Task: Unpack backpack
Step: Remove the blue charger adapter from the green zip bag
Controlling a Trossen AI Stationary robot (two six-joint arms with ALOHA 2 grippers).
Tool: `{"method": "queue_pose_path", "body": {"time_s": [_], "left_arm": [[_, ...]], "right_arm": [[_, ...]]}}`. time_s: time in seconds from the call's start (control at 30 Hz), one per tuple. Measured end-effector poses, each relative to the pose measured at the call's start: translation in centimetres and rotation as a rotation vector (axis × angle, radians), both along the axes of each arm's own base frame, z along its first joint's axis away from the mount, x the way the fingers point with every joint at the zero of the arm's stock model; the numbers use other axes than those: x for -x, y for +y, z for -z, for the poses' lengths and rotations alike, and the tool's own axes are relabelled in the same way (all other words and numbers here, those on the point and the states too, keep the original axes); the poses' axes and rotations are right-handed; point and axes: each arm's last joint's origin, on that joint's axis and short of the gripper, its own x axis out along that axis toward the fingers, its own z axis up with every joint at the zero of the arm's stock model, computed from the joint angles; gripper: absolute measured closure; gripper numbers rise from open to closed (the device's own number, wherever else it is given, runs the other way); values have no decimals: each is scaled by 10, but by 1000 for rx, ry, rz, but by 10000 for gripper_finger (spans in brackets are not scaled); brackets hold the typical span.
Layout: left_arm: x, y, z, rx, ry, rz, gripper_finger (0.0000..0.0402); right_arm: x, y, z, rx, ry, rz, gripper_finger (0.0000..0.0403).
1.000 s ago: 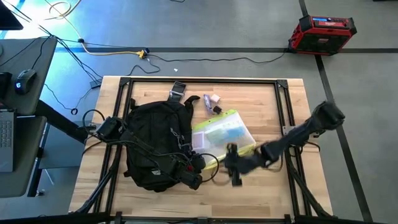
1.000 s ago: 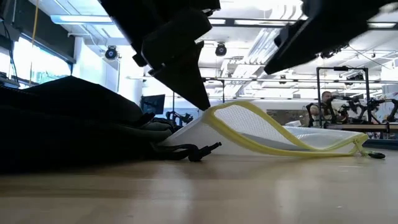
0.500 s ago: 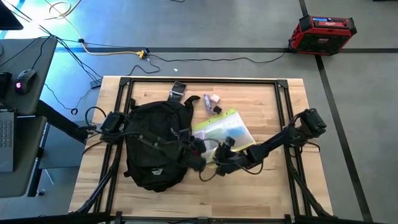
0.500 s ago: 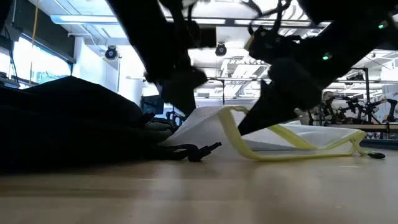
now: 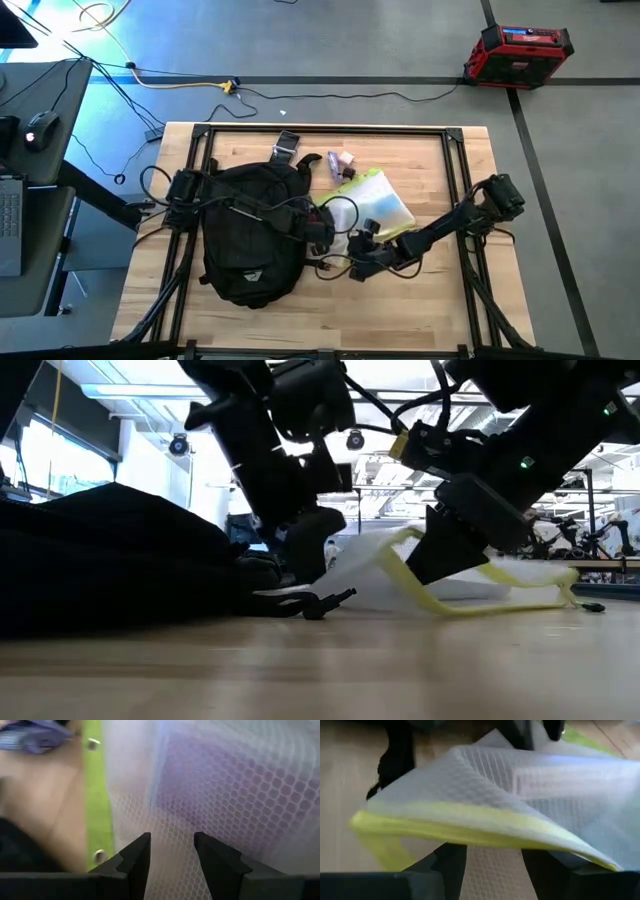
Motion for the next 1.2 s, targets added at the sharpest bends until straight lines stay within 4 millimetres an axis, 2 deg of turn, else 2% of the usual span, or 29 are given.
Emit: {"method": "queue_pose_path", "body": {"time_s": [0.2,0.37,0.6,0.77,0.93,1.07,1.2], "left_arm": [[-2,-6,0,97,-3,75,257],[-3,-6,0,96,-11,76,257],[-7,-7,-2,86,-51,100,257],[-9,-9,-3,87,-66,129,257],[-10,-11,-3,89,-81,135,257],[-9,-11,-3,91,-78,137,257],[-8,-12,-3,94,-66,139,257]], "right_arm": [[13,-1,6,-26,113,74,155],[14,-2,6,-35,98,131,118],[2,-6,2,-6,-39,158,114],[-10,-11,6,-63,-117,173,114],[-11,-19,17,-89,-56,207,114],[-9,-23,19,-92,-41,254,116],[-8,-23,19,-102,-23,251,142]]}}
